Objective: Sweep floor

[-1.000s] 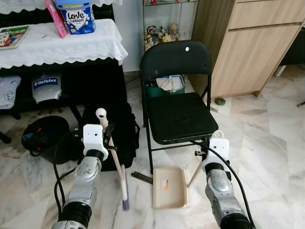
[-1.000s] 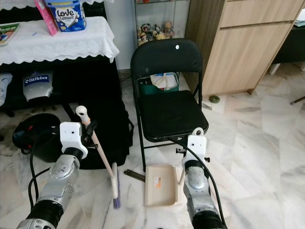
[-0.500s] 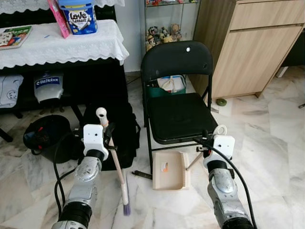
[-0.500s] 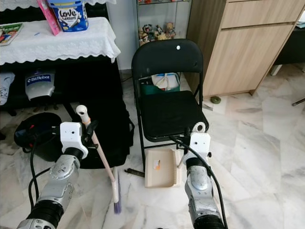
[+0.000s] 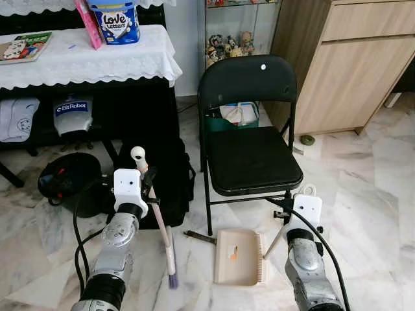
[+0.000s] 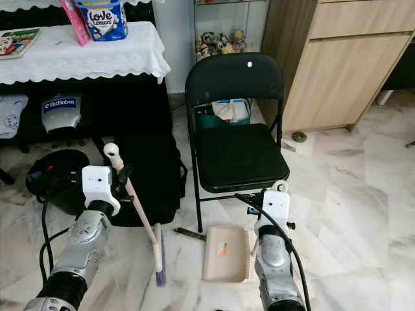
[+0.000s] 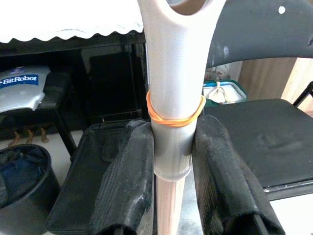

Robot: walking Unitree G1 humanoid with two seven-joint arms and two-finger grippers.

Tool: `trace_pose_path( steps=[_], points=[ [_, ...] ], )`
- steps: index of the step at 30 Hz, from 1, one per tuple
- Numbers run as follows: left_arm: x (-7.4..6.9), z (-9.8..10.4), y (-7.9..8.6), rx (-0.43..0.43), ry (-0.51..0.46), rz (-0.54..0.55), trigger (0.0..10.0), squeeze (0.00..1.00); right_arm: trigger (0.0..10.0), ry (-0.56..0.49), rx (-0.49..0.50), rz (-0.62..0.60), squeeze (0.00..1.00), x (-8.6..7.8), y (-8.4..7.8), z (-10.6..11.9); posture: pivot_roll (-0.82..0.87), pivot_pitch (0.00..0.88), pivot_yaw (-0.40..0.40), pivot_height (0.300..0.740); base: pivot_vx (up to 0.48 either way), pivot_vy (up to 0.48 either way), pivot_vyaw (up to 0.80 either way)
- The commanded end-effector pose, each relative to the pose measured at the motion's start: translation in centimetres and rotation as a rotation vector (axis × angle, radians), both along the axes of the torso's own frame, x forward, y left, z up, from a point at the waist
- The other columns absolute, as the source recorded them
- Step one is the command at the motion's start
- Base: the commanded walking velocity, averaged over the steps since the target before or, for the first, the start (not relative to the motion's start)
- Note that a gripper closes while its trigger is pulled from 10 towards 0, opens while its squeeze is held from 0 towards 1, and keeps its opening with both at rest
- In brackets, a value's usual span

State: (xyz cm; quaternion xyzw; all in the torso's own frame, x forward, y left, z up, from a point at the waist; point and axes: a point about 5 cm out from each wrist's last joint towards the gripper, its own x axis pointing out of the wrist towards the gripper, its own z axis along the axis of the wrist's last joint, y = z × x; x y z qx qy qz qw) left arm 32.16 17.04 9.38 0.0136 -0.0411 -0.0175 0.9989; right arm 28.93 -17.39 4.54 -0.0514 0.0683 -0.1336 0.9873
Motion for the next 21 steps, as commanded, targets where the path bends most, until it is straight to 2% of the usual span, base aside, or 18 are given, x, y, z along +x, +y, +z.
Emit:
trace_pose_path(
  steps=[1, 4, 8, 12, 18, 21],
  points=[
    [0.2, 0.7, 0.3, 0.004, -0.036, 0.011, 10.0, 0.00, 10.0, -0.036, -0.046, -0.065, 0.00, 0.1, -1.2, 1.0, -0.05, 0.093, 0.027, 0.740, 0.000, 0.000, 0.00],
    [0.2, 0.7, 0.3, 0.003, -0.036, 0.009, 10.0, 0.00, 10.0, -0.048, -0.048, -0.125, 0.00, -0.1, -2.1, 1.1, -0.05, 0.094, 0.028, 0.740, 0.000, 0.000, 0.00],
    [0.2, 0.7, 0.3, 0.003, -0.036, 0.009, 10.0, 0.00, 10.0, -0.110, -0.045, -0.118, 0.00, -0.1, -2.1, 2.0, -0.06, 0.097, 0.029, 0.740, 0.000, 0.000, 0.00],
    [0.2, 0.7, 0.3, 0.003, -0.035, 0.007, 10.0, 0.00, 10.0, -0.057, -0.057, -0.137, 0.00, -0.4, -2.2, 1.1, -0.05, 0.099, 0.029, 0.740, 0.000, 0.000, 0.00],
    [0.2, 0.7, 0.4, 0.005, -0.035, 0.012, 10.0, 0.00, 10.0, -0.037, -0.044, -0.143, 0.00, -0.5, -2.1, 0.6, -0.05, 0.100, 0.029, 0.740, 0.000, 0.000, 0.00],
    [0.2, 0.7, 0.4, 0.006, -0.035, 0.012, 10.0, 0.00, 10.0, -0.034, -0.002, -0.136, 0.00, -0.6, -2.0, 0.3, -0.05, 0.100, 0.030, 0.740, 0.000, 0.000, 0.00]
  ],
)
